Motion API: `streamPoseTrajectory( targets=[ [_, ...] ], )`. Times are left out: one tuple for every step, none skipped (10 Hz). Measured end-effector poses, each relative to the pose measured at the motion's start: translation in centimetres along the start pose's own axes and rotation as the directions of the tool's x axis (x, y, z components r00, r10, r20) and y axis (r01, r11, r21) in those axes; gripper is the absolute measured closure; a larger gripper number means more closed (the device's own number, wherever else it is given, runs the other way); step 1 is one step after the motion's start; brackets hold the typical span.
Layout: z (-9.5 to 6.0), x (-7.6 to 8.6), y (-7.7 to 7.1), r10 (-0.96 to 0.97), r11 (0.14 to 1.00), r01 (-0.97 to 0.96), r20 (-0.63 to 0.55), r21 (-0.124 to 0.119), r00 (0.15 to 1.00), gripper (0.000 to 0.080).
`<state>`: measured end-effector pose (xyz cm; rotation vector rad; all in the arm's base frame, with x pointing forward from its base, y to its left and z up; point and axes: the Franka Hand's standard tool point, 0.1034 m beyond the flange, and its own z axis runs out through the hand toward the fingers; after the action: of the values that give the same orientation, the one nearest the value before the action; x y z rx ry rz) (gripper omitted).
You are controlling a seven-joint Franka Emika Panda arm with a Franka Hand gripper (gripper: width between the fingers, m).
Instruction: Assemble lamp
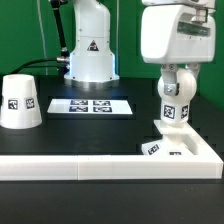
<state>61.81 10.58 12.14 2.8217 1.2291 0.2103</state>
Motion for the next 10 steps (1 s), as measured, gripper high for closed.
streamPoseTrajectory(
  targets=[
    [-0.1, 0.0, 0.1, 0.109, 0.994, -0.109, -0.003, -0.002, 0.994, 0.0223],
    [-0.1, 0.0, 0.3, 0.211, 0.977, -0.211, -0.008, -0.005, 0.977, 0.0222],
    [-0.1, 0.1, 0.5, 0.310, 0.951, -0.310, -0.016, -0.009, 0.951, 0.0222],
    [-0.2, 0.1, 0.7, 0.407, 0.913, -0.407, -0.018, -0.011, 0.913, 0.0222],
    [-0.2, 0.1, 0.9, 0.468, 0.883, -0.468, -0.025, -0.011, 0.883, 0.0222],
    [-0.3, -0.1, 1.1, 0.517, 0.856, -0.517, -0.026, -0.012, 0.856, 0.0222],
    [-0.3, -0.1, 1.2, 0.548, 0.836, -0.549, -0.027, -0.012, 0.836, 0.0222],
    [-0.3, -0.2, 1.5, 0.612, 0.790, -0.613, -0.029, -0.013, 0.790, 0.0222],
    [-0.4, -0.4, 1.7, 0.665, 0.746, -0.666, -0.030, -0.013, 0.746, 0.0222],
    [-0.4, -0.5, 1.8, 0.719, 0.695, -0.719, -0.032, -0.013, 0.695, 0.0221]
  ],
)
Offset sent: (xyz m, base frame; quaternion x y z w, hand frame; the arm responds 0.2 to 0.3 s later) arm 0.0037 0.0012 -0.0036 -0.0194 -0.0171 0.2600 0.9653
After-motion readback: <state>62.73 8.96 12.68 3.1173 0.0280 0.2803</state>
